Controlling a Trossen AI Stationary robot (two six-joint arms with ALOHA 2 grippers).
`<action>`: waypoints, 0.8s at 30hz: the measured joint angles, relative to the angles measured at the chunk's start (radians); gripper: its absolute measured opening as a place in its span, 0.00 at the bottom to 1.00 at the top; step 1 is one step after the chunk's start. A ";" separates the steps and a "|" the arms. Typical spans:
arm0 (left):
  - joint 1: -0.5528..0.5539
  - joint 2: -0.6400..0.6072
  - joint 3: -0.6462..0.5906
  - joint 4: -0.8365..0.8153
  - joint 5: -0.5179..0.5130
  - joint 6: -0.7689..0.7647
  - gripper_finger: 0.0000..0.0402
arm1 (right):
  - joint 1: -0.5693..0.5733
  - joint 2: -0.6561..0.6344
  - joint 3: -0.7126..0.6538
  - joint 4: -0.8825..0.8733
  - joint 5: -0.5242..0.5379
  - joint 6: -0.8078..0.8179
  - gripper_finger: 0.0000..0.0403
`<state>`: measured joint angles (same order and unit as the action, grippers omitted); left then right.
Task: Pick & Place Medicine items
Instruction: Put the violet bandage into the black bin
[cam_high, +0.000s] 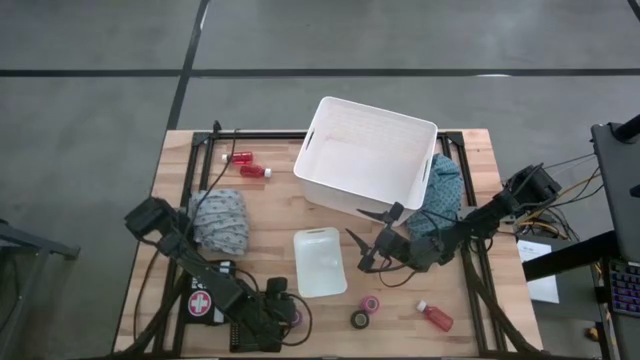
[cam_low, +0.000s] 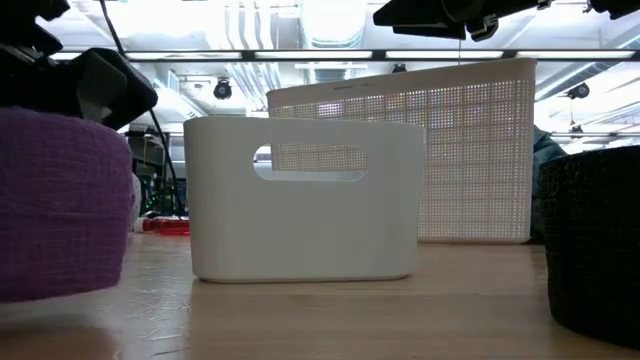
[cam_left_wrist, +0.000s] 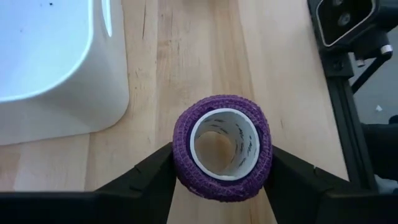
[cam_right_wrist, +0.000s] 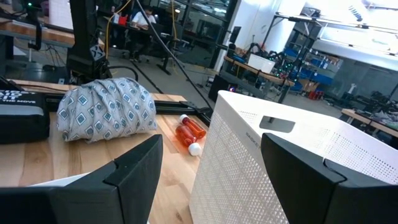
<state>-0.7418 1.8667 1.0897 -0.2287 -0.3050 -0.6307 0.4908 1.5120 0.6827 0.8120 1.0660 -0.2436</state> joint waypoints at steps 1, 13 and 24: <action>0.000 -0.002 0.000 -0.001 0.003 0.002 0.53 | 0.000 0.000 0.000 0.000 0.000 0.000 0.67; -0.001 -0.128 0.049 -0.177 0.037 -0.006 0.53 | 0.000 0.000 0.000 0.000 0.000 0.000 0.67; -0.103 -0.218 0.066 -0.389 -0.155 -0.230 0.53 | -0.001 0.000 0.000 0.000 0.000 0.000 0.67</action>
<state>-0.8451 1.6489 1.1561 -0.6172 -0.4595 -0.8606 0.4900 1.5124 0.6827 0.8120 1.0660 -0.2436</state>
